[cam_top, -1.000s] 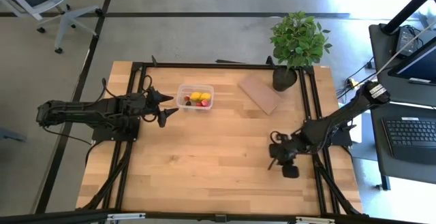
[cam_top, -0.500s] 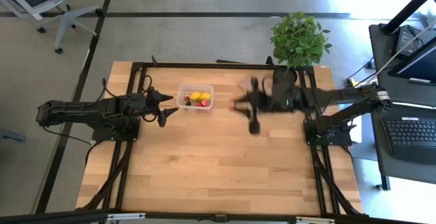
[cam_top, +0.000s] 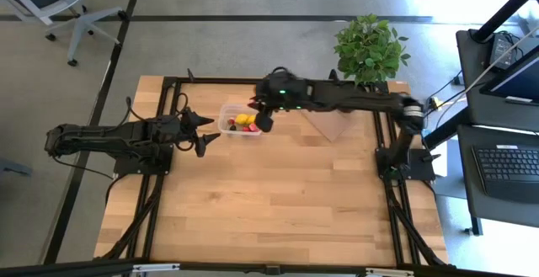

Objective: Pick and placing Produce into tupperware
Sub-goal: Put the pink peach into the transparent bin

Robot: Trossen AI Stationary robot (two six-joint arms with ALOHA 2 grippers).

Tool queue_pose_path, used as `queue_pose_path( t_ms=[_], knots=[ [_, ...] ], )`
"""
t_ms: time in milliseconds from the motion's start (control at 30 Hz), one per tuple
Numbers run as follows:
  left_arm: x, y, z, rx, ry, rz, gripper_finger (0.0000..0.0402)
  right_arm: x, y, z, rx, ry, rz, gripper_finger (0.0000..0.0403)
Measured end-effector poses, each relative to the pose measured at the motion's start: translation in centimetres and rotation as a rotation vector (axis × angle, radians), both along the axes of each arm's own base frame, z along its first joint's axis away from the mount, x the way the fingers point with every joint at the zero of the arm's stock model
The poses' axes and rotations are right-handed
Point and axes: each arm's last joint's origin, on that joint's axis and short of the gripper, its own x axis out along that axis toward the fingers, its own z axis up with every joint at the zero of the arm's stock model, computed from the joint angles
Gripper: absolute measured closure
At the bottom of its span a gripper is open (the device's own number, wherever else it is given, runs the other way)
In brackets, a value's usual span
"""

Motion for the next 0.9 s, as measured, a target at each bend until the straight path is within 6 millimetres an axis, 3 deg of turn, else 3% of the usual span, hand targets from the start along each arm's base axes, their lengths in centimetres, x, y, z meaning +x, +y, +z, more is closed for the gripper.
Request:
queue_pose_path(
  t_ms=[233,433,600,900],
  knots=[
    [0.0,0.0,0.0,0.0,0.0,0.0,0.0111,3.1,-2.2,-7.0,0.089,0.224,-0.031,0.0315],
    [0.0,0.0,0.0,0.0,0.001,0.0,0.0111,4.2,-2.5,-10.3,0.161,0.283,-0.029,0.0315],
    [0.0,0.0,0.0,0.001,0.0,0.0,0.0111,4.5,-2.6,-11.5,0.171,0.305,-0.034,0.0315],
    [0.0,0.0,0.0,0.001,0.0,0.001,0.0111,4.8,-2.8,-11.2,0.162,0.256,-0.037,0.0283]
  ],
)
